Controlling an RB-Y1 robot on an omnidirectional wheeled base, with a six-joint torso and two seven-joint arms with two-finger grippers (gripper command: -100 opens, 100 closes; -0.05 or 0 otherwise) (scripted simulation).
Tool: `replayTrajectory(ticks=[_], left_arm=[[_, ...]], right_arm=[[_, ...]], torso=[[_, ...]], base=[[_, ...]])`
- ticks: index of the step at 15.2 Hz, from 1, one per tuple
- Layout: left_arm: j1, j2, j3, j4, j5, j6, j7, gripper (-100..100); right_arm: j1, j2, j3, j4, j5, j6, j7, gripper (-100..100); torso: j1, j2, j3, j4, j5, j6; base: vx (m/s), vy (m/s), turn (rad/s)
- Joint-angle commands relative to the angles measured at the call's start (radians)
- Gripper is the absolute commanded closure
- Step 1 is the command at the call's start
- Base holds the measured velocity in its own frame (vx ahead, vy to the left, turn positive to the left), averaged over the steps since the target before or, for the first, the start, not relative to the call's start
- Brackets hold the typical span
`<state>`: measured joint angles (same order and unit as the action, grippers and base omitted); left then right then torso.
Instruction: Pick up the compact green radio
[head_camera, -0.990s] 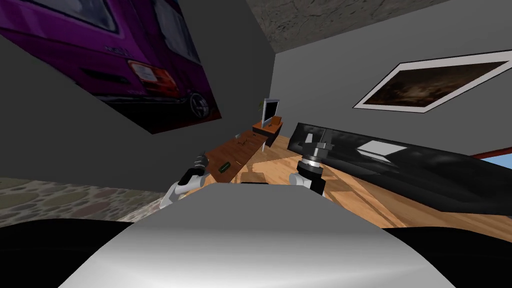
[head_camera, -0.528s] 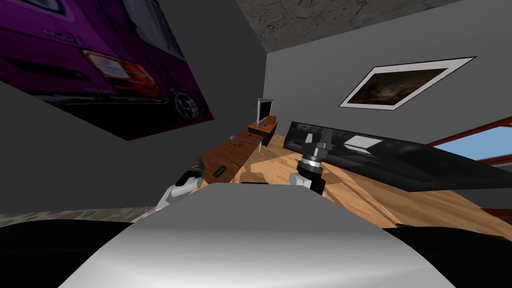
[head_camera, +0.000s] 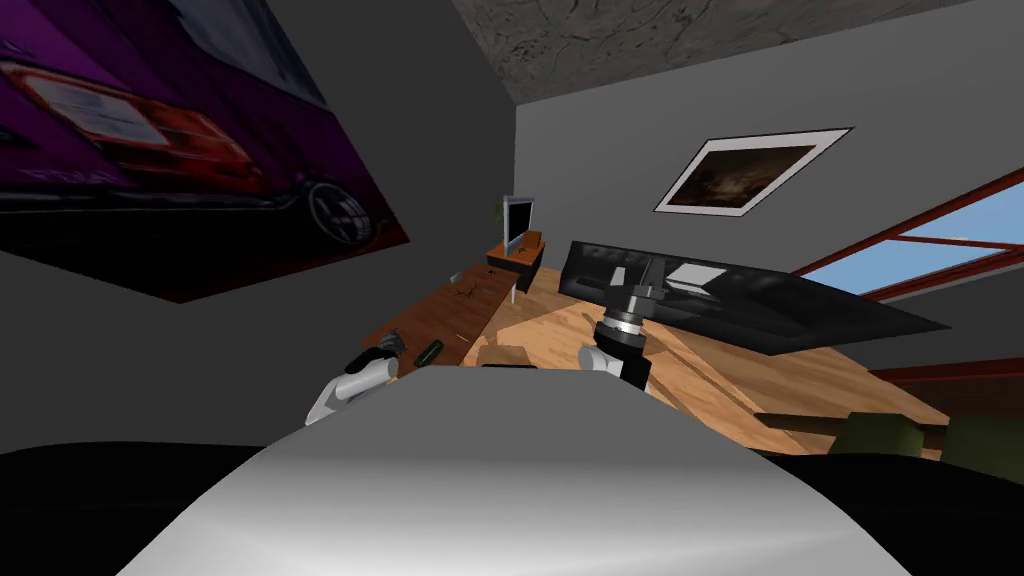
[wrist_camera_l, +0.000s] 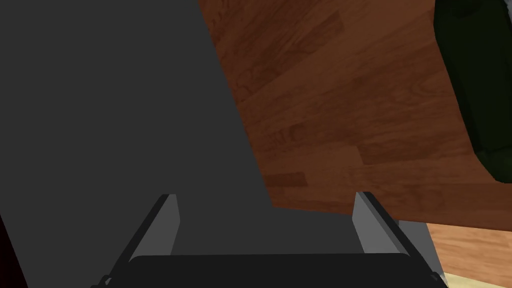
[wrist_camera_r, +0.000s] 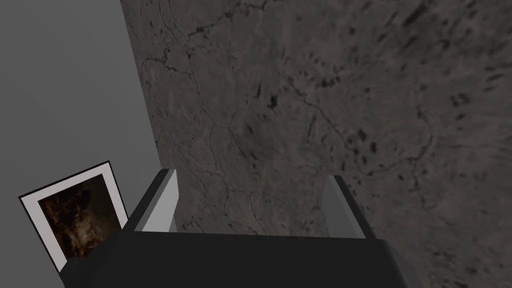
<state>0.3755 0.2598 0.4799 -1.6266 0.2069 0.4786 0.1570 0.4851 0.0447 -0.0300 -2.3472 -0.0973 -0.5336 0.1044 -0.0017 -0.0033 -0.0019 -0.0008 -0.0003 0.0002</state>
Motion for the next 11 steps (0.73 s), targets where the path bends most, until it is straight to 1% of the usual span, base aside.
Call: replayTrajectory(ticks=[1,2,3,4,6,7,8,9,10,11], left_arm=[[-0.012,-0.006,0.033,0.05,0.012,0.05,0.012,-100],[-0.012,-0.006,0.033,0.059,0.012,0.071,0.012,-100],[-0.012,-0.006,0.033,0.059,0.012,0.072,0.012,-100],[-0.02,-0.008,0.057,0.09,0.023,0.113,0.021,-100],[-0.02,-0.008,0.057,0.097,0.023,0.119,0.021,-100],[-0.028,-0.01,0.081,0.127,0.033,0.164,0.03,-100],[-0.028,-0.01,0.081,0.135,0.033,0.164,0.03,-100],[-0.035,-0.012,0.104,0.17,0.043,0.193,0.038,-100],[-0.035,-0.012,0.104,0.172,0.043,0.208,0.038,-100],[-0.035,-0.012,0.104,0.172,0.043,0.208,0.038,-100]], right_arm=[[0.0,0.0,0.0,0.0,0.0,0.0,0.0,0],[0.0,0.0,0.0,0.0,0.0,0.0,0.0,0],[0.0,0.0,0.0,0.0,0.0,0.0,0.0,0],[0.0,0.0,0.0,0.0,0.0,0.0,0.0,0],[0.0,0.0,0.0,0.0,0.0,0.0,0.0,0],[0.0,0.0,0.0,0.0,0.0,0.0,0.0,0],[0.0,0.0,0.0,0.0,0.0,0.0,0.0,0],[0.0,0.0,0.0,0.0,0.0,0.0,0.0,0],[0.0,0.0,0.0,0.0,0.0,0.0,0.0,0],[0.0,0.0,0.0,0.0,0.0,0.0,0.0,0]], torso=[[0.0,0.0,0.0,0.0,0.0,0.0],[0.0,0.0,0.0,0.0,0.0,0.0],[0.0,0.0,0.0,0.0,0.0,0.0],[0.0,0.0,0.0,0.0,0.0,-0.001],[0.0,0.001,0.0,0.0,0.0,0.0],[0.0,0.001,0.001,0.0,0.0,0.0],[0.0,0.002,0.001,0.0,0.0,0.0],[0.0,0.002,0.001,0.0,0.0,0.0],[0.001,0.001,0.001,0.0,0.0,0.0],[0.001,0.001,0.0,0.0,0.0,0.0]], base=[[0.067,-0.008,-0.266],[0.059,-0.004,-0.195],[0.039,-0.001,-0.03],[0.043,-0.003,-0.139],[0.038,0.002,-0.121],[0.032,0.002,-0.169],[0.037,0.005,-0.164],[0.048,0.009,-0.189],[0.049,0.012,-0.203],[0.037,0.009,-0.088]])
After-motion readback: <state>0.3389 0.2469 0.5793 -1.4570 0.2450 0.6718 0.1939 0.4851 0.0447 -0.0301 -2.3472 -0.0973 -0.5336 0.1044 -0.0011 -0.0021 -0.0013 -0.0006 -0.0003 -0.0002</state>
